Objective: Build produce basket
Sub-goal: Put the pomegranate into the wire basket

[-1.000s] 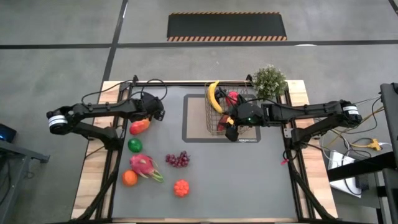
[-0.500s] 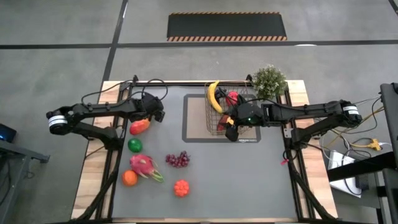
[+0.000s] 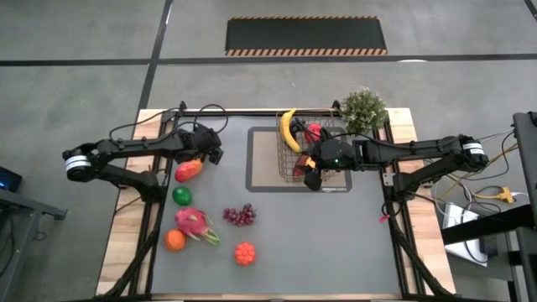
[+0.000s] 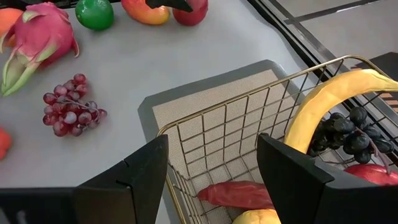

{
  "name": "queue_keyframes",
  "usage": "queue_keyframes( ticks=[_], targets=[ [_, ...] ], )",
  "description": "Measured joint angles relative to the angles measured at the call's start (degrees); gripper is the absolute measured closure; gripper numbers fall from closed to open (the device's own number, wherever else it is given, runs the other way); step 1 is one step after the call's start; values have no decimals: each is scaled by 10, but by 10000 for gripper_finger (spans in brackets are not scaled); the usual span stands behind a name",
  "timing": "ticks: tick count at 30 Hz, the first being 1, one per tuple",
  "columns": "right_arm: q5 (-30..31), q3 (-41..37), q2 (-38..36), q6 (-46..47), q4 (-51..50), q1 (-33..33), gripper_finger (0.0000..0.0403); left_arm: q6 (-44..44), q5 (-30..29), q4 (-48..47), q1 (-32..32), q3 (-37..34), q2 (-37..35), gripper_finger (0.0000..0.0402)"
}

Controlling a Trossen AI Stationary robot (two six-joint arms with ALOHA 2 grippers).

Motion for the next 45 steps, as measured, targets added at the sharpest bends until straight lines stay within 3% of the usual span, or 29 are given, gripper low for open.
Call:
queue_keyframes(
  ticks=[18, 30, 37, 45],
  targets=[
    [0, 0, 0, 5, 0, 0, 174, -19, 2, -11, 8, -30, 8, 2],
    [0, 0, 0, 13, 0, 1, 174, -15, 10, 21, 19, -28, 79, 2],
    [0, 0, 0, 13, 0, 2, 174, -16, 7, 24, 19, -24, 96, 43],
    [0, -3, 0, 2, 10, 2, 174, 0, 11, 52, 10, -20, 41, 65]
  ],
)
